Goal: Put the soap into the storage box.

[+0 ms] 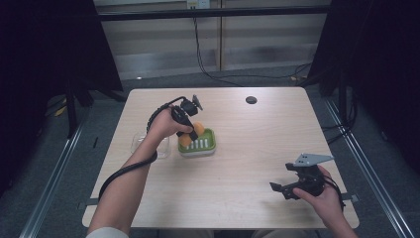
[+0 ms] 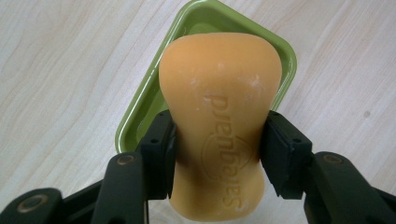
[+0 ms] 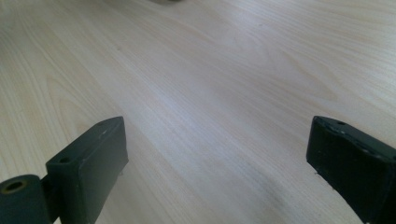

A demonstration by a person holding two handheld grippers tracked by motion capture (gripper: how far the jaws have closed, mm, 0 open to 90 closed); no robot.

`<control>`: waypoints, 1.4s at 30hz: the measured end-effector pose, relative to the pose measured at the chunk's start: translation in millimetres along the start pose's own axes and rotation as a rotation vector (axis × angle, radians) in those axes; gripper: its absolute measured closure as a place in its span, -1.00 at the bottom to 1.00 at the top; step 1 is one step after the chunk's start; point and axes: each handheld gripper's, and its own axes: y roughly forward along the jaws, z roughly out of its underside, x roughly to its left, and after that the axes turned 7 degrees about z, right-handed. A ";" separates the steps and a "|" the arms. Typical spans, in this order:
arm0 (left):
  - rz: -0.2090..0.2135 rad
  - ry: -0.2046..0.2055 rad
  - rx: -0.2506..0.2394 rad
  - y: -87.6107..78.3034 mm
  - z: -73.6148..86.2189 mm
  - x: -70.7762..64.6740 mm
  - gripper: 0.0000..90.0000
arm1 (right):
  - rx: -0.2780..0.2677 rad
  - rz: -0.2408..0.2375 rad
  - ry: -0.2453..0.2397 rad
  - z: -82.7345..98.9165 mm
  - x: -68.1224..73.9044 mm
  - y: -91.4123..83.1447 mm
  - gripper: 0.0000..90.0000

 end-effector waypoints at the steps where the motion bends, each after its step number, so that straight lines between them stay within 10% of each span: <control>1: -0.002 -0.009 -0.009 1.0 -0.3 -0.5 0.11 | 0.000 0.000 0.001 0.0 -0.1 -0.1 -0.89; 42: -0.032 0.029 -0.004 17.2 -2.1 1.7 0.11 | -0.001 -0.011 -0.003 -1.2 2.0 0.1 -0.89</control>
